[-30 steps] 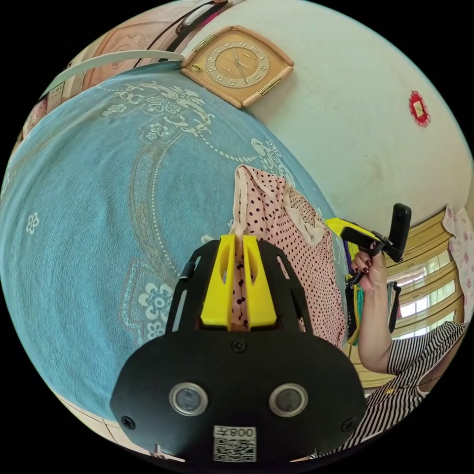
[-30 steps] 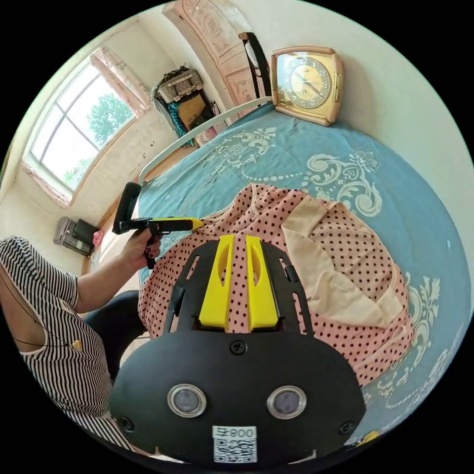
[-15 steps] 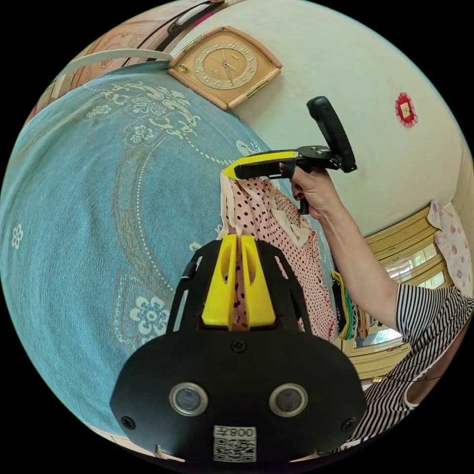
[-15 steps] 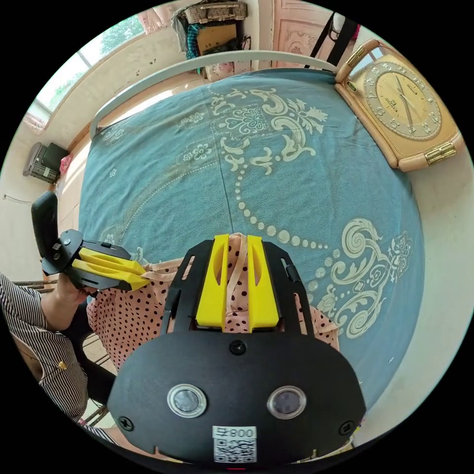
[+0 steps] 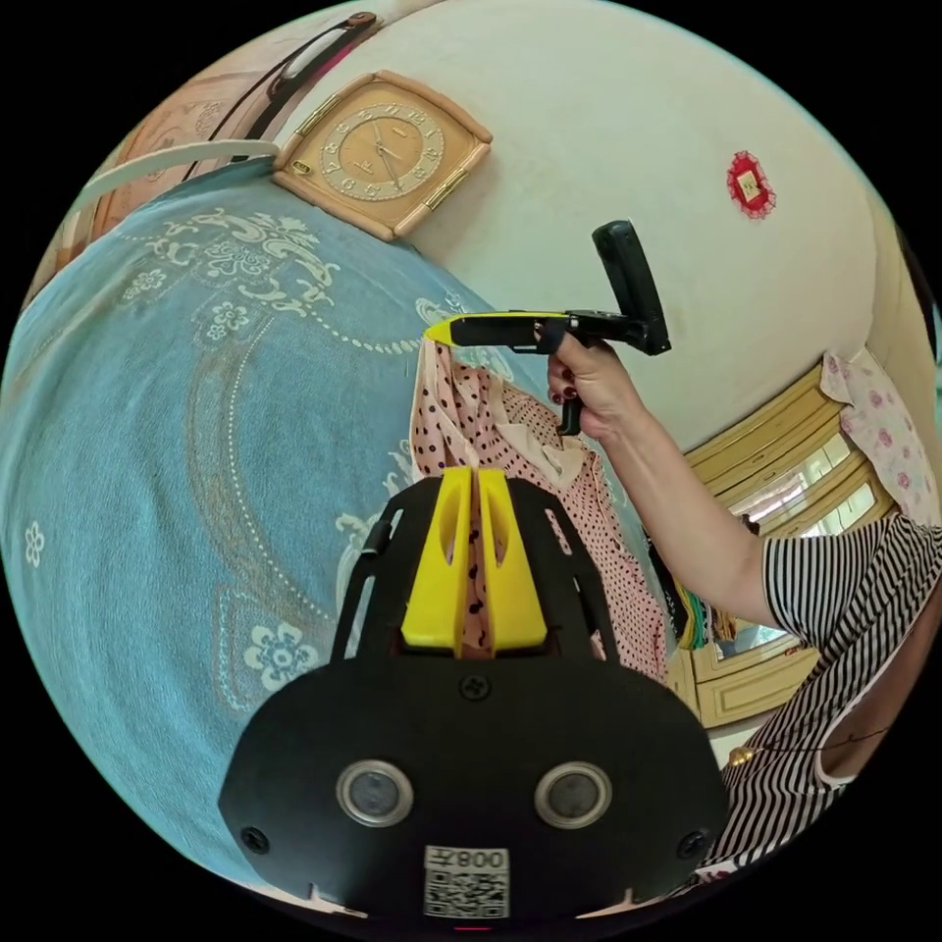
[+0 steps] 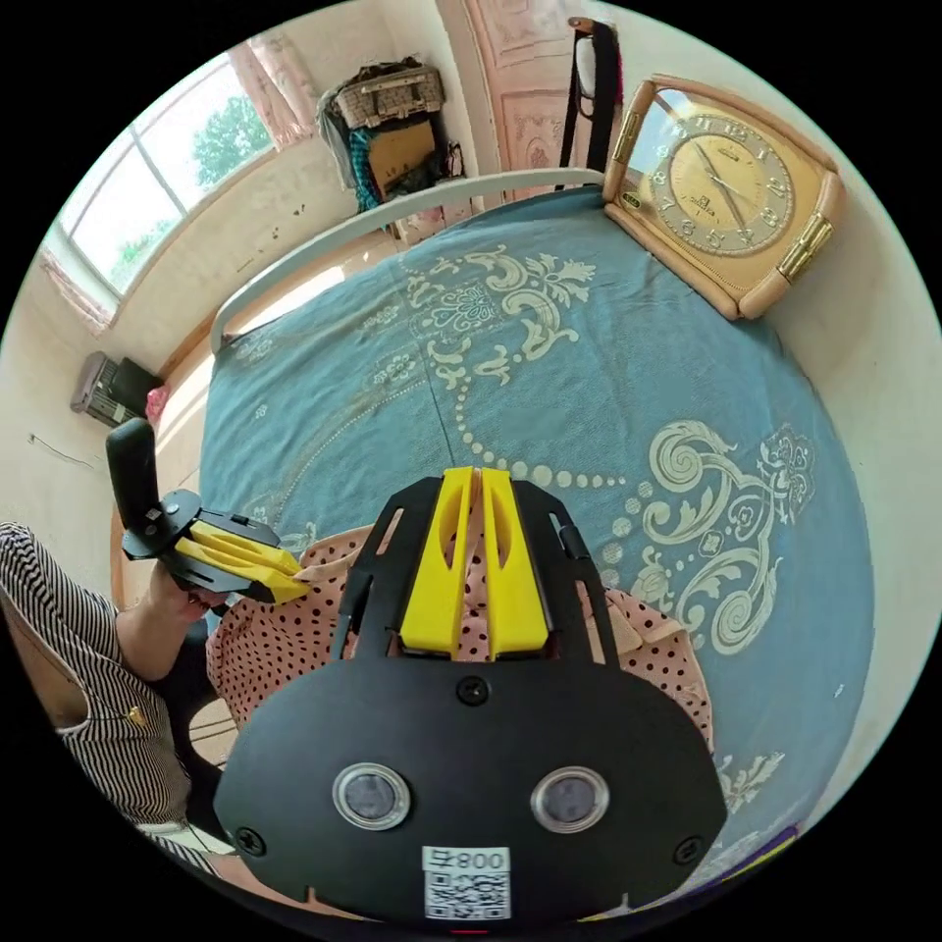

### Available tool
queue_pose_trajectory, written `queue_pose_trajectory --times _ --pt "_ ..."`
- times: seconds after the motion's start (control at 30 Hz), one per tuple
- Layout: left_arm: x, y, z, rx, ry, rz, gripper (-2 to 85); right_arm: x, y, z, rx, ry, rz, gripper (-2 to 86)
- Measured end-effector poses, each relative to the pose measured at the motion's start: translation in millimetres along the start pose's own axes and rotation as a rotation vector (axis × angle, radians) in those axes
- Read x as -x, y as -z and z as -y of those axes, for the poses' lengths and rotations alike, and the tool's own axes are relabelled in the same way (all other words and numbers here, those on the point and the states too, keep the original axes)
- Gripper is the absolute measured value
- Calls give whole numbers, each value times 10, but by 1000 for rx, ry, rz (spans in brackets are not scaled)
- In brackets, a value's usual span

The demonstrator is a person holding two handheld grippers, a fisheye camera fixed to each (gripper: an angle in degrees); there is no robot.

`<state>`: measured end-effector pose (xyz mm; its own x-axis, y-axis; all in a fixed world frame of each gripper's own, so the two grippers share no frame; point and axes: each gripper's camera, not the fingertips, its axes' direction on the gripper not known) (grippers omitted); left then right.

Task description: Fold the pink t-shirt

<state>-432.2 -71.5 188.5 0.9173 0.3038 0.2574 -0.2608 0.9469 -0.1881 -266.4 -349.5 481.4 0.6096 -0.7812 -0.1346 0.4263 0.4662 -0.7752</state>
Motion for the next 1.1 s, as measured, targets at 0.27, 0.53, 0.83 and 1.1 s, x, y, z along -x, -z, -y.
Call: queue_pose_trajectory --times 0.27,0.53,0.83,1.1 --pt "-449 -130 12 90 -164 3 9 -435 335 -506 -94 -116 125 21" --pt "-889 -331 -15 191 -347 36 11 -682 513 -873 -129 -192 127 29" --pt "-1164 -697 -49 356 -437 45 17 -805 593 -859 -125 -222 194 58" --pt "-999 -458 8 141 -355 -159 33 -814 375 -583 -23 -220 78 64"
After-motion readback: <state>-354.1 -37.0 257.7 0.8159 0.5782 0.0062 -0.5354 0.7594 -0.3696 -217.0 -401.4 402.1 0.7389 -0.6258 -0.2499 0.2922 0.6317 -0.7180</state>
